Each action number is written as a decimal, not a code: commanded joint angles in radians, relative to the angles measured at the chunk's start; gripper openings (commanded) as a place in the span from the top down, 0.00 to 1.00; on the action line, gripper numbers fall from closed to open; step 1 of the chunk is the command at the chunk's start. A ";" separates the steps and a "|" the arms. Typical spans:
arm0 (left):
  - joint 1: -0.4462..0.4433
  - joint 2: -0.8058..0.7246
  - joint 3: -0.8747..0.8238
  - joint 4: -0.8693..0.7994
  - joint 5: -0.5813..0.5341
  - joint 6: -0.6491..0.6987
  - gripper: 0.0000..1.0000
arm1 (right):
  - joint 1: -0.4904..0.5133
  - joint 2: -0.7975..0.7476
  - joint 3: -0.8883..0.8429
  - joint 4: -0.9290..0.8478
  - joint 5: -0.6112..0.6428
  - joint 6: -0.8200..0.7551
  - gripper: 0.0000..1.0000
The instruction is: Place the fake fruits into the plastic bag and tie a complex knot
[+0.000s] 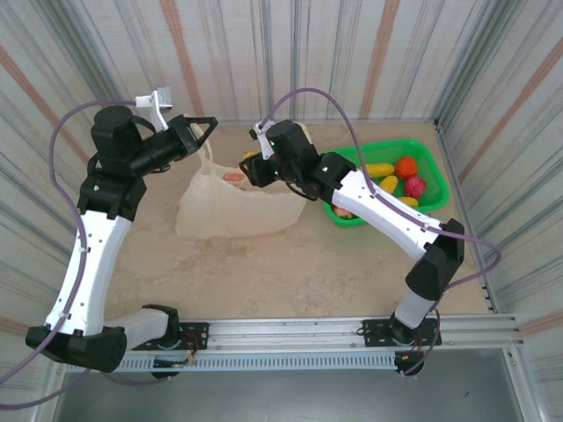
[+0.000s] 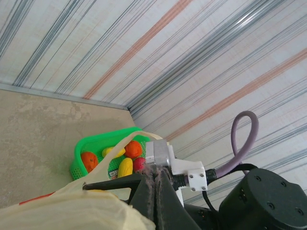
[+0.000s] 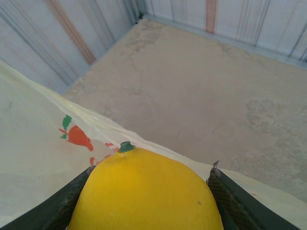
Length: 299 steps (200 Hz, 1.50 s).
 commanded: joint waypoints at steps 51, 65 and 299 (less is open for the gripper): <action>-0.005 -0.034 -0.004 0.008 0.010 0.046 1.00 | -0.014 0.082 -0.016 -0.090 -0.202 -0.020 0.56; -0.005 -0.040 -0.003 -0.007 0.003 0.068 1.00 | -0.014 0.090 -0.032 -0.098 -0.188 -0.017 0.55; -0.040 -0.033 -0.066 -0.057 -0.034 0.227 1.00 | -0.367 -0.438 -0.278 0.110 -0.257 0.164 0.35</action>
